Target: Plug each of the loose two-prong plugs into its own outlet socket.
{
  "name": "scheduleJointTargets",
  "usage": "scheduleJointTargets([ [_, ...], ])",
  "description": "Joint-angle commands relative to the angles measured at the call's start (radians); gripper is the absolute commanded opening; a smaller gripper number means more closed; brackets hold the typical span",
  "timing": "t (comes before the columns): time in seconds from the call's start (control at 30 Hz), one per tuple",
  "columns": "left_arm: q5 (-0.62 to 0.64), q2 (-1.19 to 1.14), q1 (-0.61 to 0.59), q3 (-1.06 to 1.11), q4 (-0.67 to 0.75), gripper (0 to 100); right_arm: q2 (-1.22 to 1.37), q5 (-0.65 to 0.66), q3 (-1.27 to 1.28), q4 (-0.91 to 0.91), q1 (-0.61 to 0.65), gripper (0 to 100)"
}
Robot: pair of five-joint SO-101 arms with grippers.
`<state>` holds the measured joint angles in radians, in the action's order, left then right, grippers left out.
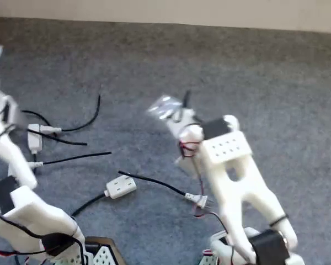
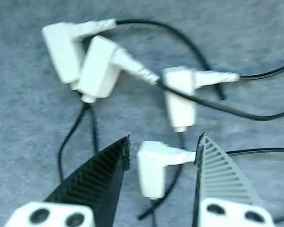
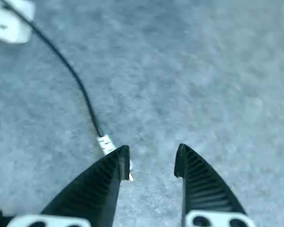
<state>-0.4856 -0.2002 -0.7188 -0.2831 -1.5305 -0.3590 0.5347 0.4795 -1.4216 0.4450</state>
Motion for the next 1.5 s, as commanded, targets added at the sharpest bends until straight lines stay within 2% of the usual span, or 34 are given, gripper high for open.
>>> scheduleJointTargets([
  [0.0, -0.098, 0.05, -0.133, 0.102, 0.158, 22, 0.058, 0.043, -0.079, -0.074, 0.148, 16.3],
  [0.13, -0.17, 0.05, -0.202, 0.26, 0.344, 22, 0.053, 0.043, -0.036, -0.062, 0.229, 16.3],
  [0.3, -0.187, 0.05, -0.271, 0.424, 0.572, 22, 0.054, 0.037, 0.165, 0.15, 0.28, 16.3],
  [0.4, -0.189, 0.05, -0.294, 0.512, 0.687, 22, 0.056, 0.041, 0.265, 0.225, 0.278, 16.3],
  [0.57, -0.195, 0.05, -0.309, 0.602, 0.81, 22, 0.053, 0.092, 0.325, 0.209, 0.223, 16.3],
  [0.7, -0.267, 0.05, -0.302, 0.657, 0.822, 22, 0.053, 0.126, 0.325, 0.209, 0.157, 16.3],
  [0.87, -0.273, 0.05, -0.303, 0.68, 0.822, 22, 0.061, 0.163, 0.332, 0.311, 0.082, 16.3],
  [1.2, -0.273, 0.05, -0.308, 0.684, 0.821, 22, 0.053, 0.264, 0.444, 0.306, 0.084, 16.3],
  [1.37, -0.273, 0.05, -0.303, 0.684, 0.818, 22, 0.059, 0.264, 0.46, 0.317, 0.084, 16.3],
  [1.47, -0.273, 0.05, -0.302, 0.685, 0.818, 22, 0.062, 0.261, 0.486, 0.386, 0.081, 14.6],
])
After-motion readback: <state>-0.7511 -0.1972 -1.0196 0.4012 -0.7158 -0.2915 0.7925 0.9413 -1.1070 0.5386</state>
